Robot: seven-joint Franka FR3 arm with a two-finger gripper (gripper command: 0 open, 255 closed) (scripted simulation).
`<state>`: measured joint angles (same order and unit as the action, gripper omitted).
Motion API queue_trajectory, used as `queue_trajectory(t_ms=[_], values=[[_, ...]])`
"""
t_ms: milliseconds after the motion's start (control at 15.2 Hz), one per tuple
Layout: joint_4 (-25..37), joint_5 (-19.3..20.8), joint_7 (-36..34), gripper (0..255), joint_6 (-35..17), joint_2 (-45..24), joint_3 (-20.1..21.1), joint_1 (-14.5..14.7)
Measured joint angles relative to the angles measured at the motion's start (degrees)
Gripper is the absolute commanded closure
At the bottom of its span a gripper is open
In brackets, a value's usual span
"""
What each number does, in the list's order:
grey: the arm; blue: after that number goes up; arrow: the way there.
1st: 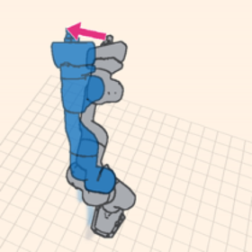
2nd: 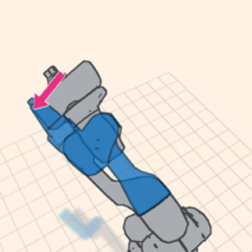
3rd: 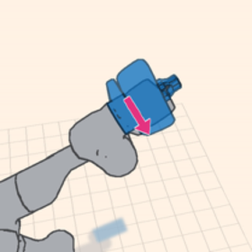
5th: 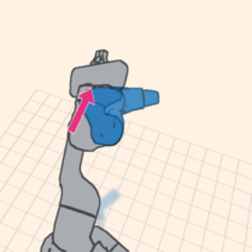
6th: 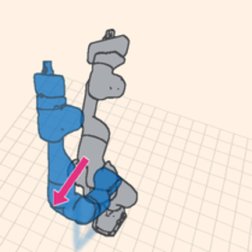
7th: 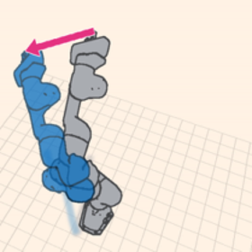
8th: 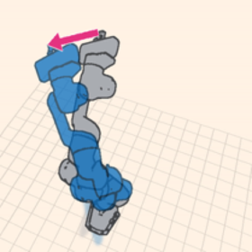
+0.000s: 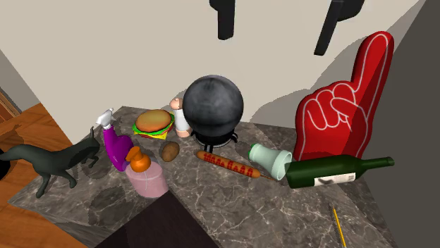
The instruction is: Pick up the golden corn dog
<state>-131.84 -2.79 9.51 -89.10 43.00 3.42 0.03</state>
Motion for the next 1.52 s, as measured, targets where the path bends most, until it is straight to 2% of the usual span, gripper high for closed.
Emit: queue_trajectory(t_ms=[132,264,660,1122,1386,1518], values=[[-1.1,-0.3,-1.0,0,-0.8,0.3,0.5,-0.2],[-3.6,-1.5,-5.0,0,-3.3,0.6,2.5,-0.6],[-13.3,-5.8,-19.0,0,-14.0,0.7,9.9,-2.0],[-18.4,-10.2,-36.4,0,-28.1,-7.0,20.2,-4.4],[-19.3,-10.8,-47.2,0,-37.0,-14.4,26.8,-7.1],[-19.3,-9.9,-52.7,0,-41.8,-19.0,30.0,-9.3]])
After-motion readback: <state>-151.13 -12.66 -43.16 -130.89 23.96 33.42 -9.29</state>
